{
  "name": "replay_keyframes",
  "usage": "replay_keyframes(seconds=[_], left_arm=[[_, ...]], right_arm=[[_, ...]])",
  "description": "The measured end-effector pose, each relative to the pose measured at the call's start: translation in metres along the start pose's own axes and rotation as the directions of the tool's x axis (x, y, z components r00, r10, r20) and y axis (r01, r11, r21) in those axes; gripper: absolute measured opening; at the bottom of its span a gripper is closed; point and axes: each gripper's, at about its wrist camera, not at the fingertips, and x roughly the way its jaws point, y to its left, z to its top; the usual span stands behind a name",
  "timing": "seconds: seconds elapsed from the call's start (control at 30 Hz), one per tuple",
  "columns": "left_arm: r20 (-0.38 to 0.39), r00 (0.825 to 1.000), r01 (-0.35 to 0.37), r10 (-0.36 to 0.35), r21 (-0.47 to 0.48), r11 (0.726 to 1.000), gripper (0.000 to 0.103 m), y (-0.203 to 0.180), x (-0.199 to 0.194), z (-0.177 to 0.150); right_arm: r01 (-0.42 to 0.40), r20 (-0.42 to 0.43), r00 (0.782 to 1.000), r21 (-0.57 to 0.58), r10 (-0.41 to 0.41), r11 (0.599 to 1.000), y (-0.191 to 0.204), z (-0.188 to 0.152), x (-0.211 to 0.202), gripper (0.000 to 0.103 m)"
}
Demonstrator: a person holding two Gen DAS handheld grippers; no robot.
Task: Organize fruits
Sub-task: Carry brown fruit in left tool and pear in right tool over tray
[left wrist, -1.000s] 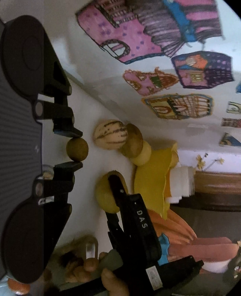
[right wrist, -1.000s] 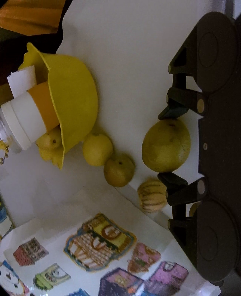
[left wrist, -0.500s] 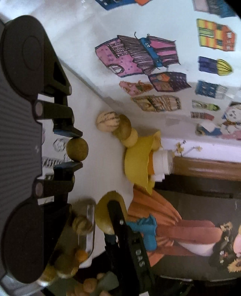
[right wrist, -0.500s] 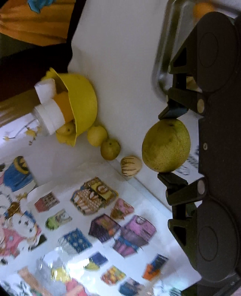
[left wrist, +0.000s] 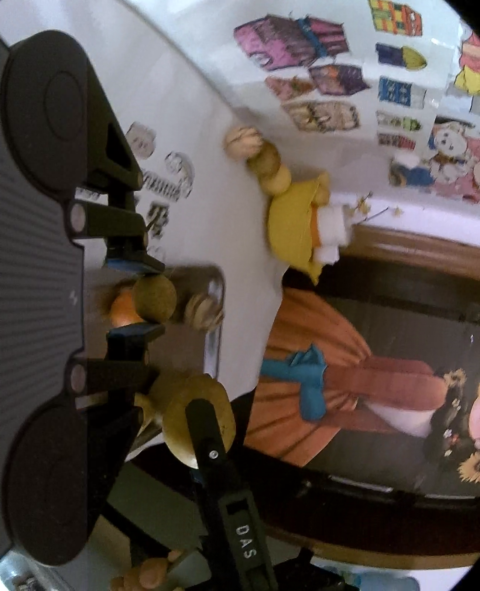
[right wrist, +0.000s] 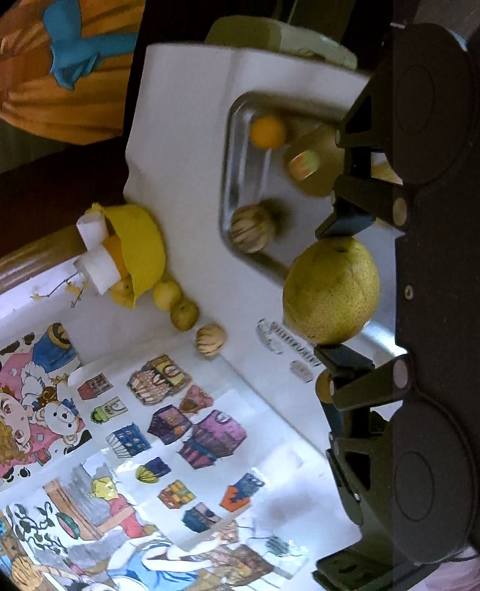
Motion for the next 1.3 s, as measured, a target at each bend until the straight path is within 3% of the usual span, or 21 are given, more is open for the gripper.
replay_keyframes(seconds=[0.43, 0.83, 1.3], left_arm=[[-0.101, 0.995, 0.013, -0.013, -0.001, 1.0, 0.031, -0.022, 0.02, -0.033], [-0.141, 0.99, -0.004, 0.006, 0.017, 1.0, 0.031, -0.016, 0.031, -0.039], [-0.13, 0.991, 0.001, 0.006, 0.055, 0.998, 0.031, -0.017, 0.035, -0.043]], right_arm=[[0.054, -0.049, 0.997, 0.013, -0.053, 0.998, -0.035, -0.066, -0.01, 0.062], [0.088, -0.034, 0.995, -0.136, -0.094, 0.987, -0.02, -0.082, 0.003, 0.062], [0.133, 0.002, 0.991, -0.264, -0.137, 0.955, -0.008, -0.091, 0.009, 0.062]])
